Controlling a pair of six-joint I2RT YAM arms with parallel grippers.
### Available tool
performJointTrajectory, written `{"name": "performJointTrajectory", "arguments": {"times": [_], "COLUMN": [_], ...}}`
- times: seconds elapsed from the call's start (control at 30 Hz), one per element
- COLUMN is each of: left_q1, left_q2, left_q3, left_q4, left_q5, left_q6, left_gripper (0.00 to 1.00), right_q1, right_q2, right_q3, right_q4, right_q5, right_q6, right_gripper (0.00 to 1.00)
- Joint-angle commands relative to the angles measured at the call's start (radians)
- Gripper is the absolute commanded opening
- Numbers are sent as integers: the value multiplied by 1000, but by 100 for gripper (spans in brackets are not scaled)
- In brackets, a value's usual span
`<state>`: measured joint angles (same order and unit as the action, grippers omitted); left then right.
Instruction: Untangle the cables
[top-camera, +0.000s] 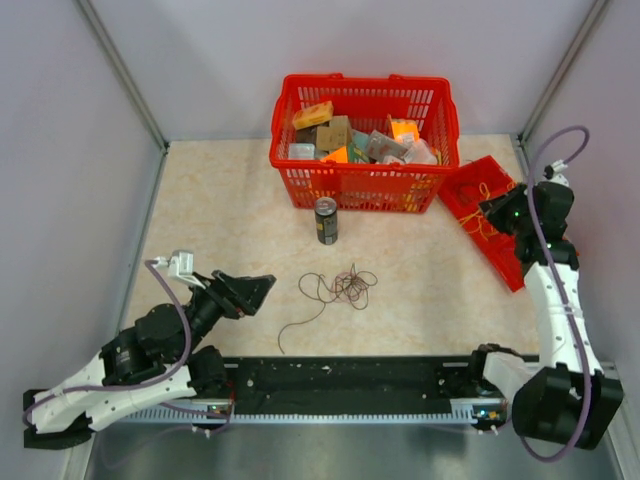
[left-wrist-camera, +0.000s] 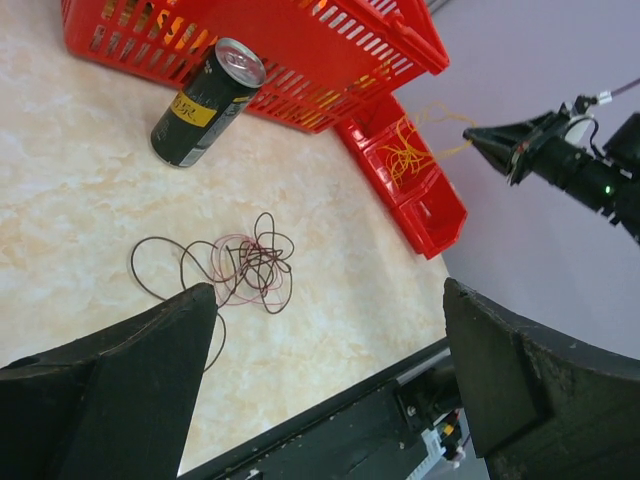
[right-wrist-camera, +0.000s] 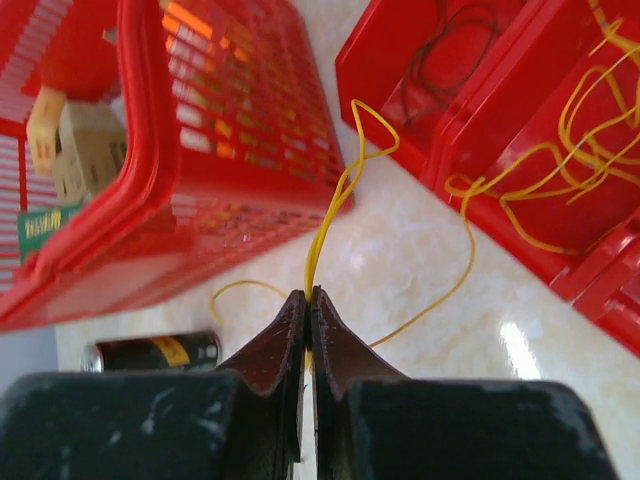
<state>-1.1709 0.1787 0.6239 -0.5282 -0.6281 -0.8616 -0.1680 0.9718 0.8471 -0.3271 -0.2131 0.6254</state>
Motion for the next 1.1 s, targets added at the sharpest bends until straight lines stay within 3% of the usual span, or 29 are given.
{"name": "performJointTrajectory", "arguments": {"times": [0.0,0.13,0.27,0.57,1.07], "left_q1": [4,4,4,4,4], "left_q2": [11,13,5,-39,-18], "left_q3": [7,13,11,11,0], "left_q4": [7,8,10,-18,-1], "left_q5": [65,94,105,96,113], "left_q6": [90,122,142,151,136], "left_gripper": [98,98,98,98,99], "right_q1": [-111,-171,-172,-173,-153], "right_q2": [141,246,344,384,676], "right_q3": [112,171,224,196,296], "right_q4": [106,172,149,45,-24], "right_q5": [-40,-14,112,379,347], "right_q6": [73,33,-39,-88,-130], "right_gripper": [0,0,0,0,0]}}
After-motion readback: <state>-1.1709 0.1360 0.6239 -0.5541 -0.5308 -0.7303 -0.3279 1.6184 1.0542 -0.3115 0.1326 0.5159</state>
